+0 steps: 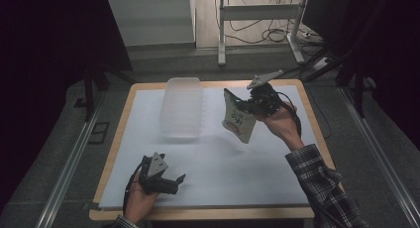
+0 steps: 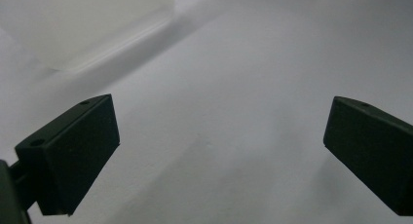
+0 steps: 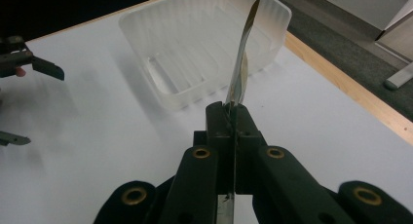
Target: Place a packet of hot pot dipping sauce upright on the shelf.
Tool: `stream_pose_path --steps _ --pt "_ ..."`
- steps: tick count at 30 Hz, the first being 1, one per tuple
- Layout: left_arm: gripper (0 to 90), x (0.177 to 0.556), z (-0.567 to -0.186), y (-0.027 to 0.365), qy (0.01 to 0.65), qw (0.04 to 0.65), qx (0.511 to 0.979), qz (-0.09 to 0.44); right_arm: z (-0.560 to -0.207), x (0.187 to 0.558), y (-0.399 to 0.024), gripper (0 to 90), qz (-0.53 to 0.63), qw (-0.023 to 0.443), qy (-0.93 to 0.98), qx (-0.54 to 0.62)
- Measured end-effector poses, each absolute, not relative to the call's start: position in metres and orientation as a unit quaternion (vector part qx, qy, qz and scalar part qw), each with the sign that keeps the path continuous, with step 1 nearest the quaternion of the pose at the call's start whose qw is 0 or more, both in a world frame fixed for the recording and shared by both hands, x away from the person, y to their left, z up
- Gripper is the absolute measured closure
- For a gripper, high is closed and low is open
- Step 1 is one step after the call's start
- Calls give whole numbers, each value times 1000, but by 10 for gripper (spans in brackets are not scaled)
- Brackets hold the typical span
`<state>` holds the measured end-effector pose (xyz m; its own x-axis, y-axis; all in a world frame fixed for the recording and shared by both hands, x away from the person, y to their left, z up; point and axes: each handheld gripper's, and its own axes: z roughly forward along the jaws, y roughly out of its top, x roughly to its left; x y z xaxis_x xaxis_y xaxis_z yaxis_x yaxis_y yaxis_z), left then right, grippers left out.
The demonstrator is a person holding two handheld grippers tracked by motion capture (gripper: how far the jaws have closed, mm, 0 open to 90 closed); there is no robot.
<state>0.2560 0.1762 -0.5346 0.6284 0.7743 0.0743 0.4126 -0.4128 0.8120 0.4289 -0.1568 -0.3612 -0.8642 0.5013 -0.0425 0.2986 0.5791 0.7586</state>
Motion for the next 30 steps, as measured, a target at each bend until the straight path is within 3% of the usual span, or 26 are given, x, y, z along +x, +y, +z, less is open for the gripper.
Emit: stream_pose_path --steps 30 --pt "0 255 -533 178 368 405 802 237 -349 488 -109 888 420 117 875 213"
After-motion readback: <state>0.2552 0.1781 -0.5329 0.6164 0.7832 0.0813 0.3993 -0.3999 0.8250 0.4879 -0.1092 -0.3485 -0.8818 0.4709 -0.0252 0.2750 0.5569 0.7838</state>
